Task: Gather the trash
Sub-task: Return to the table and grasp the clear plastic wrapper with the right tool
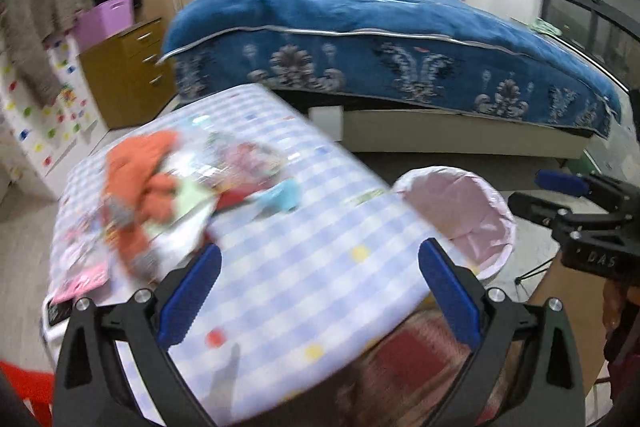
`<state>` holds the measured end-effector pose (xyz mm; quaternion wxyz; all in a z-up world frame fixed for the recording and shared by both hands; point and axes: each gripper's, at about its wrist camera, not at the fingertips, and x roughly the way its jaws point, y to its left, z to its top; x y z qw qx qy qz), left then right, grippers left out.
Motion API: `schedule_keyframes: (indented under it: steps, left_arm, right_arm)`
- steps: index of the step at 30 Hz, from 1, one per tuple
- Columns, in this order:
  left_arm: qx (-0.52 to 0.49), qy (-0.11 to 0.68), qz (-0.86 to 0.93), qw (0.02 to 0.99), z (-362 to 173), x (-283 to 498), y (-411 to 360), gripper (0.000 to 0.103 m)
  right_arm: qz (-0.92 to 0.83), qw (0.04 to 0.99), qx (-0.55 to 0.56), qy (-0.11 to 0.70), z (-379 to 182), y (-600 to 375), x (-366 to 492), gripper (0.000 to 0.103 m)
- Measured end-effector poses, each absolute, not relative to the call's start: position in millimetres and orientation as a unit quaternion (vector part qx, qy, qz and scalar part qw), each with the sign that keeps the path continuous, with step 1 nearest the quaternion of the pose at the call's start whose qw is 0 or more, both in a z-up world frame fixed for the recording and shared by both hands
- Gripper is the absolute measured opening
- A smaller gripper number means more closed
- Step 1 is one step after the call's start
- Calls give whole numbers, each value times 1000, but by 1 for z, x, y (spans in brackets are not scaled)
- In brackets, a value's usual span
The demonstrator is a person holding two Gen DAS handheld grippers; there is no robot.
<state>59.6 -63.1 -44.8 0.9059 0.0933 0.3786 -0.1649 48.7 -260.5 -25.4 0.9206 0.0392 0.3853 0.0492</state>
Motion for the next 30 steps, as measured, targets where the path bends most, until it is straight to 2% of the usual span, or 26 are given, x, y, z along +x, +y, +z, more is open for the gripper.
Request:
schedule_keyframes:
  steps: [13, 17, 21, 30]
  left_arm:
    - [38, 365, 29, 930, -31, 50, 99, 96]
    - [13, 361, 69, 930, -26, 52, 143, 96]
    - [-2, 363, 82, 928, -25, 56, 166, 96]
    - [-8, 387, 68, 919, -45, 79, 167, 96]
  right_arm:
    - [153, 919, -50, 360, 9, -129, 78, 67]
    - [170, 918, -72, 350, 16, -97, 93, 60]
    - [172, 918, -89, 346, 15, -79, 113, 53]
    - [144, 893, -140, 403, -43, -67, 171, 55]
